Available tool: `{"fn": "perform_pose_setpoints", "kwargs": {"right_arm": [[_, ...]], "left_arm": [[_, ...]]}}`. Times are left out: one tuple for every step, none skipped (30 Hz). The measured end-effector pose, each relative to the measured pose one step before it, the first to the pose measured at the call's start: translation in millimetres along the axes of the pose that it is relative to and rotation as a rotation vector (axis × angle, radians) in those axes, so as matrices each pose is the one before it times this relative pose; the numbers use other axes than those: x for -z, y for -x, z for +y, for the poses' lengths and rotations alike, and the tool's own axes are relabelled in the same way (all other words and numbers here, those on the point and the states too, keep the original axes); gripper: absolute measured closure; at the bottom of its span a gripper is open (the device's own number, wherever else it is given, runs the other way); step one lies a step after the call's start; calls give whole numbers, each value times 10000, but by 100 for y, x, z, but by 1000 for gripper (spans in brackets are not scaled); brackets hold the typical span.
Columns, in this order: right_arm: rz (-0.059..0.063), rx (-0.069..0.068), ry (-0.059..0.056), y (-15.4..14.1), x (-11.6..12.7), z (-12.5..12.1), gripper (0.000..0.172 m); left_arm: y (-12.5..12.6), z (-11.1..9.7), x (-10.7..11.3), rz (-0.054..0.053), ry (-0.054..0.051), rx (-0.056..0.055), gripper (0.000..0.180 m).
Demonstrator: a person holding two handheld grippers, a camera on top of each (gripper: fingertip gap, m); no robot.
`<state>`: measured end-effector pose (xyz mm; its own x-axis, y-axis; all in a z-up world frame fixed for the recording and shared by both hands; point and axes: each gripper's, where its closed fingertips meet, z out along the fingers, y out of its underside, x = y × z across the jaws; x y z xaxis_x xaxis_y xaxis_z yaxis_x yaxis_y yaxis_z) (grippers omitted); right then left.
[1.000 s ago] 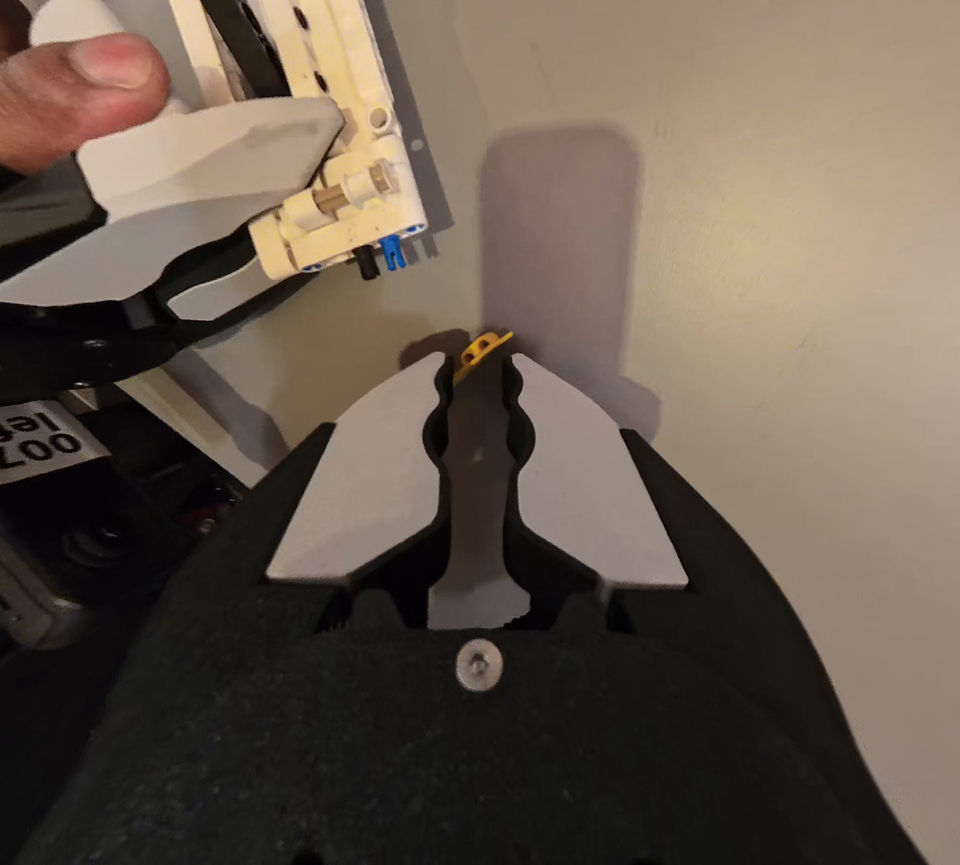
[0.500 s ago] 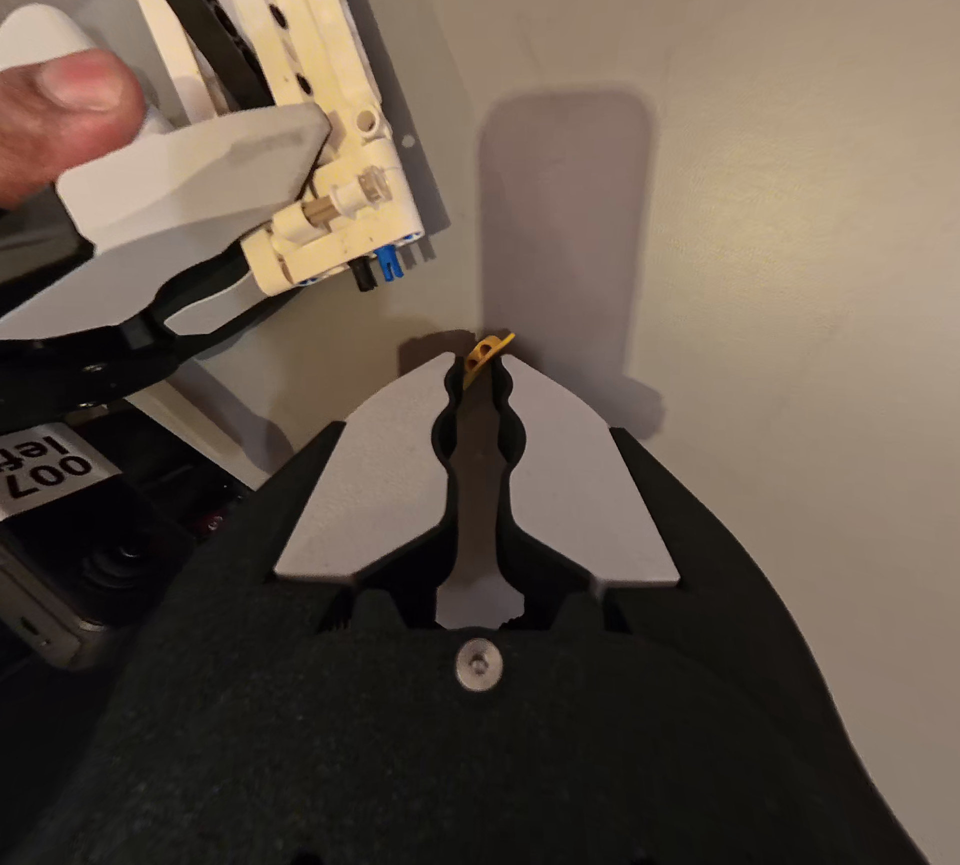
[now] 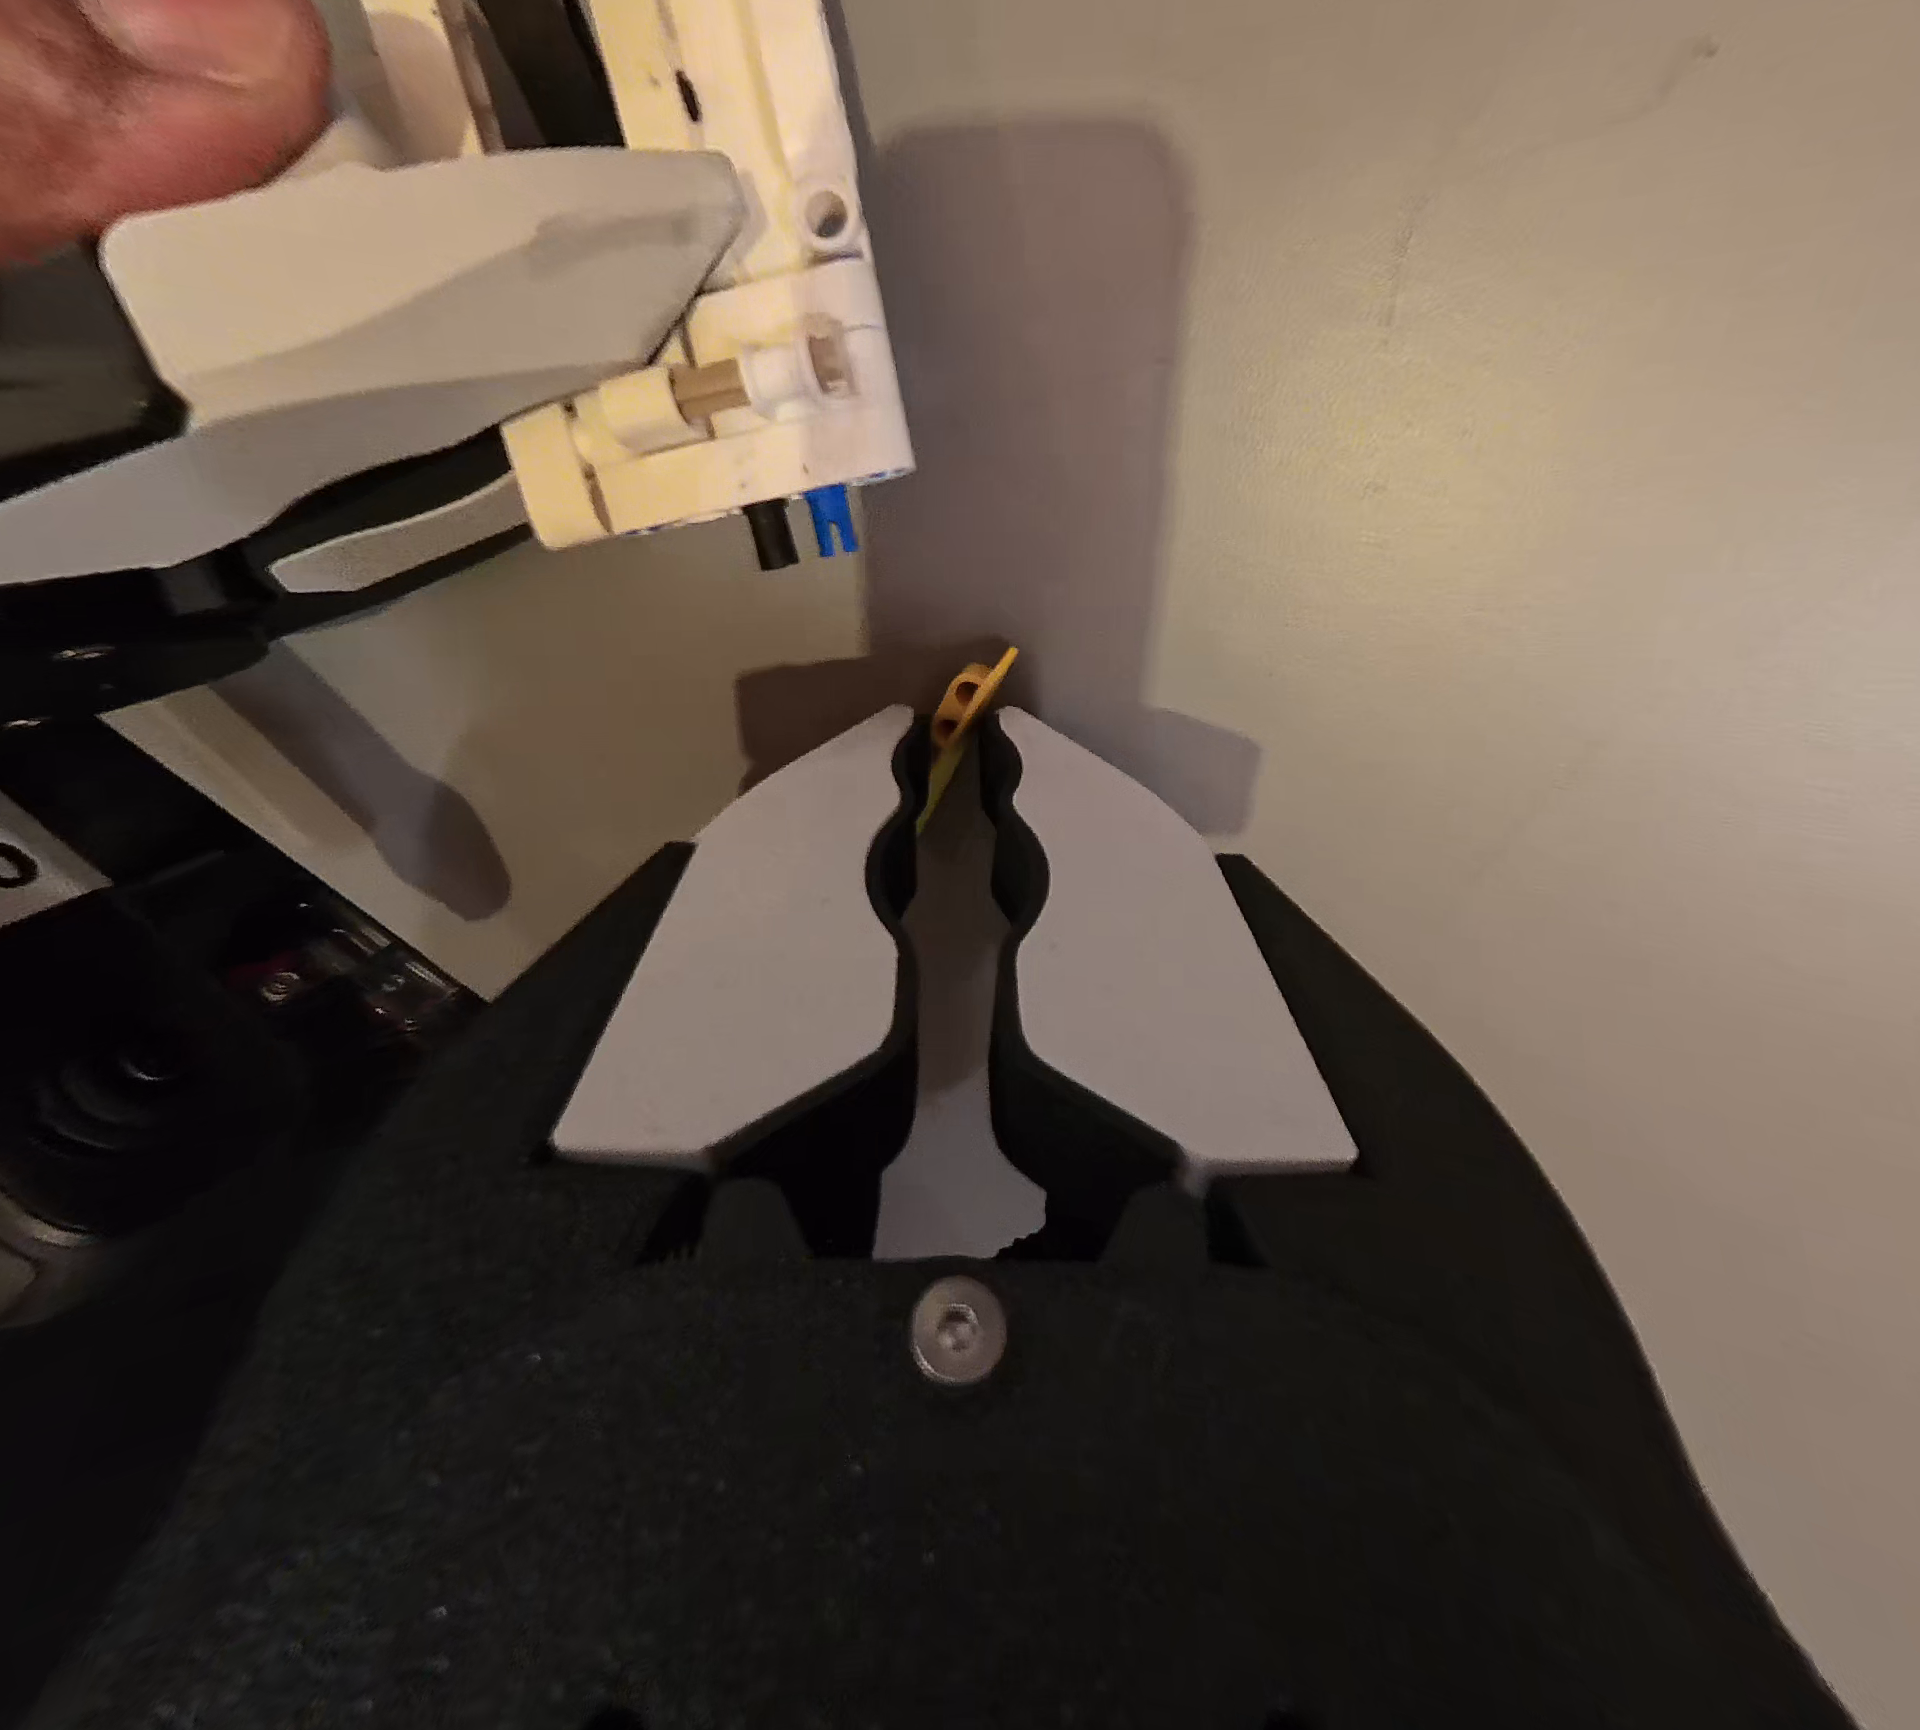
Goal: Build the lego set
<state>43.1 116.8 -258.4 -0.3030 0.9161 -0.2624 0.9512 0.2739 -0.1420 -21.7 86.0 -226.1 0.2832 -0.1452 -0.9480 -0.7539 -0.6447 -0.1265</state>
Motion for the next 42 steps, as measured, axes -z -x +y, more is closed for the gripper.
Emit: {"fn": "perform_pose_setpoints", "kwargs": {"right_arm": [[63, 51, 11, -7, 5, -10, 163], [54, 43, 5, -8, -2, -3, 163], [44, 31, 1, -15, 4, -9, 163], [22, 15, 4, 0, 1, -8, 163], [6, 6, 2, 6, 5, -14, 163], [0, 2, -5, 1, 6, -7, 163], [2, 4, -7, 3, 6, 8, 163], [12, 20, -4, -4, 12, -4, 163], [17, 14, 2, -6, 7, 15, 163], [16, 14, 3, -3, 7, 15, 163], [16, 6, 7, -7, 13, 23, 163], [13, -3, 13, -5, 11, 45, 163], [2, 4, 15, 19, 20, 52, 162], [0, 8, 21, 10, 27, 63, 161], [4, 7, 18, 2, 24, 50, 161], [15, 7, -3, -15, 41, 22, 160], [21, 9, -12, -23, 53, -3, 160], [15, 6, -11, -21, 57, 2, 160], [8, 6, -17, -13, 61, -17, 159], [23, 11, -13, -36, 64, -12, 159], [43, 20, -5, -60, 67, -5, 159], [45, 22, -9, -56, 71, -23, 159], [26, 15, -2, -28, 57, -3, 159], [-12, -4, 4, 18, 44, 2, 159], [-35, -16, 4, 47, 33, -15, 159], [-14, -13, 5, 10, -5, -8, 159], [-20, -21, 5, 3, -23, -21, 159], [-81, -59, 13, 69, -48, -5, 159], [-116, -74, 14, 138, -48, 1, 159], [-77, -48, 5, 98, -53, -21, 159], [-56, -44, 1, 82, -48, -20, 159], [-82, -57, 2, 107, -33, -25, 159], [-53, -41, 11, 43, -33, -18, 159], [26, 8, 9, -65, -20, -10, 159], [28, 46, 12, -76, -25, -12, 160], [-9, 41, 37, -27, -57, 34, 160], [7, 46, 39, -41, -67, 44, 160], [39, 64, 32, -72, -68, 37, 161], [37, 64, 1, -35, -38, -17, 162], [27, 43, 0, -24, -5, -35, 162], [35, 32, 1, -25, 5, -35, 162], [47, 36, -7, -23, 26, -44, 162]], "left_arm": [[6, 10, -3, 5, -7, 15, 172], [-2, 5, -7, 2, -2, 4, 172], [11, 3, 2, -6, 2, -5, 172], [-5, 5, -7, 4, -2, 3, 172], [2, 10, 9, -1, 3, -3, 172], [4, 10, 6, -8, 2, -7, 172], [-11, 14, -2, 1, -1, 1, 172], [-10, 4, -2, 2, 2, -4, 172], [9, 3, 1, -3, 2, -6, 172], [-7, 11, 0, 2, -2, 7, 172], [-3, 7, 1, 6, -5, 7, 172], [-3, 7, 4, -2, -1, -8, 172], [-4, 2, 4, -5, 6, -15, 172], [-6, 5, -1, 1, 3, -6, 172], [-7, 8, -6, 6, 0, 2, 172], [3, 0, 8, 2, -4, 5, 172], [-4, 3, -8, 4, -4, 3, 172], [4, 2, 9, 3, -2, 1, 173], [0, 5, -7, 0, -2, 3, 173], [-2, 9, 13, 1, -3, -3, 173], [-5, 4, 6, 4, -2, -1, 172], [13, 18, 15, 2, 0, 4, 172], [15, 29, 7, -1, 8, 13, 172], [3, 24, 0, 1, 3, 14, 172], [-3, 33, 2, 3, 9, 4, 172], [3, 11, 17, 2, -1, 1, 172], [-7, -2, 13, -1, -1, 6, 172], [6, 2, 5, 2, 2, 2, 172], [-12, 9, 5, 1, 1, 0, 172], [-2, -7, 6, 0, 0, 0, 172], [3, 7, 8, -1, 1, -4, 172], [-18, 2, 8, 2, 0, -11, 172], [-18, -1, 2, 5, 3, -14, 172], [-13, 1, 11, 2, 0, -5, 172], [8, 0, 12, 3, -3, 8, 172], [9, -4, 9, 0, -6, 12, 172], [-3, -6, 0, 3, -3, 11, 172], [-1, 7, 8, -1, 0, 1, 172], [-11, -3, 5, 1, 3, -3, 172], [-13, 1, -3, 4, -1, -4, 172], [-12, -9, 1, 0, -2, 0, 172], [-17, 5, -5, 2, 2, -6, 172]]}}
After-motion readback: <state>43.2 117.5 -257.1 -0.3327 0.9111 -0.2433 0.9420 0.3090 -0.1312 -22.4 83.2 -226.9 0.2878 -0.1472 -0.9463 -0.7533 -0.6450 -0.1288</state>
